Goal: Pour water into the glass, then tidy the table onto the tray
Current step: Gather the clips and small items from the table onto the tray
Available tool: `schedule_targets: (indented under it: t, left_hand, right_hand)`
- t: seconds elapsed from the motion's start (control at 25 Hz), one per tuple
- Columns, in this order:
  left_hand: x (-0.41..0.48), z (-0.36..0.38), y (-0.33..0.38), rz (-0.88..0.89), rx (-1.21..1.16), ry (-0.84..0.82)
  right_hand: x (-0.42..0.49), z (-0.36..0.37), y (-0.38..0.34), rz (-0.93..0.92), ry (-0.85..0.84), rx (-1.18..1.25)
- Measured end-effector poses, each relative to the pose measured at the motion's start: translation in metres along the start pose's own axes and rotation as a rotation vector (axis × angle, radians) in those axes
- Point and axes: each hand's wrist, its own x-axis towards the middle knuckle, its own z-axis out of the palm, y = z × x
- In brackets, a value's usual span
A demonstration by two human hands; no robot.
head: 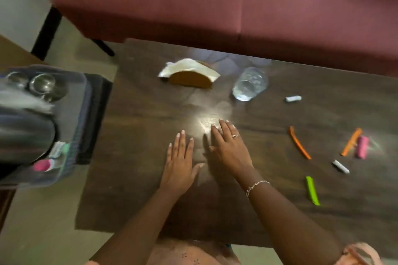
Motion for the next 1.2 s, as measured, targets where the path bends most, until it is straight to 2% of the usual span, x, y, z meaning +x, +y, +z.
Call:
schedule_targets:
  t: [0.2, 0.36, 0.44, 0.52, 0.64, 0.76, 0.88, 1.04, 1.2]
  left_hand:
    - [0.035, 0.010, 0.109, 0.193, 0.029, -0.069]
    - [0.058, 0.018, 0.170, 0.397, 0.105, -0.079]
    - [0.073, 0.023, 0.199, 0.513, 0.157, -0.079]
    - [0.090, 0.024, 0.225, 0.711, 0.243, -0.076]
    - [0.115, 0.018, 0.256, 0.967, 0.450, 0.024]
    - [0.131, 0.021, 0.279, 1.064, 0.521, -0.026]
    - [0.132, 0.032, 0.307, 1.159, 0.513, -0.016]
    - [0.107, 0.070, 0.322, 1.354, 0.509, -0.152]
    - [0.086, 0.094, 0.321, 1.330, 0.582, -0.140]
  right_hand:
    - [-0.060, -0.013, 0.110, 0.209, 0.031, 0.072]
    - [-0.104, -0.006, 0.178, 0.374, 0.037, 0.193]
    - [-0.125, 0.000, 0.213, 0.519, 0.058, 0.231]
    - [-0.139, 0.003, 0.246, 0.697, 0.099, 0.264]
    - [-0.145, -0.001, 0.292, 0.963, 0.216, 0.333]
    - [-0.147, -0.004, 0.333, 1.141, 0.291, 0.399]
    - [-0.145, -0.002, 0.366, 1.219, 0.286, 0.393]
    - [-0.136, 0.001, 0.395, 1.208, 0.269, 0.363]
    - [-0.125, 0.009, 0.404, 1.188, 0.199, 0.339]
